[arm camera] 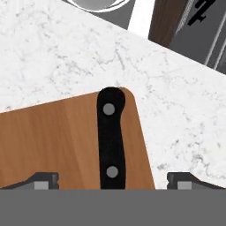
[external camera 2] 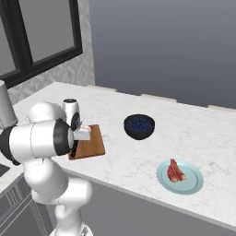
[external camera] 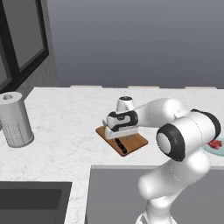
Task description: Pick up the knife from the drawer and place it on the cutting board. Then place the meat from the plate to the cutting board.
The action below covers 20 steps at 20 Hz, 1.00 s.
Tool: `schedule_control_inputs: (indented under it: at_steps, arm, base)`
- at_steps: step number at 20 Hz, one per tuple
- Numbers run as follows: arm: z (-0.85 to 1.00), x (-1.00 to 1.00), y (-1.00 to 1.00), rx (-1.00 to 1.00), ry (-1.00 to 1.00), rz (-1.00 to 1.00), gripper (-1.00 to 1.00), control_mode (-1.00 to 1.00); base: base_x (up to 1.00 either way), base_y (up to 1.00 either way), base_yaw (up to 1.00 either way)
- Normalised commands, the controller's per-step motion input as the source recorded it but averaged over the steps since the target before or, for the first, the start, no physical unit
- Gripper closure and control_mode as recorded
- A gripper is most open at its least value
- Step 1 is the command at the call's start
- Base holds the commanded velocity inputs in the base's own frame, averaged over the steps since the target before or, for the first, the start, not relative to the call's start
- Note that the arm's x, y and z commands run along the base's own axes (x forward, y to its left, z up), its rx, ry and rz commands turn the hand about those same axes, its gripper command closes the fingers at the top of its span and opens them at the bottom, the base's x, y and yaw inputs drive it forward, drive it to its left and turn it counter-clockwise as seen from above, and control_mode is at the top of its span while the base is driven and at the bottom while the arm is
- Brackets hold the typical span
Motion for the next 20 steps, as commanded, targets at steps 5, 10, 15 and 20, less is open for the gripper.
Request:
schedule_control_inputs:
  at_steps: [5,10,15,20]
  arm:
    - [0.75,-0.07,-0.10,0.06,-0.03,-0.30,-1.00,-1.00]
    - [0.41,0.00,-0.09,0.08,0.01,-0.54,-1.00,-1.00]
    - [0.26,0.00,-0.09,0.00,0.09,-0.69,-1.00,-1.00]
    - [0.13,0.00,-0.21,0.00,0.11,-0.74,-1.00,-1.00]
  base:
    - [0.00,0.00,0.00]
    - [0.00,0.00,0.00]
    - [0.00,0.00,0.00]
    - [0.00,0.00,0.00]
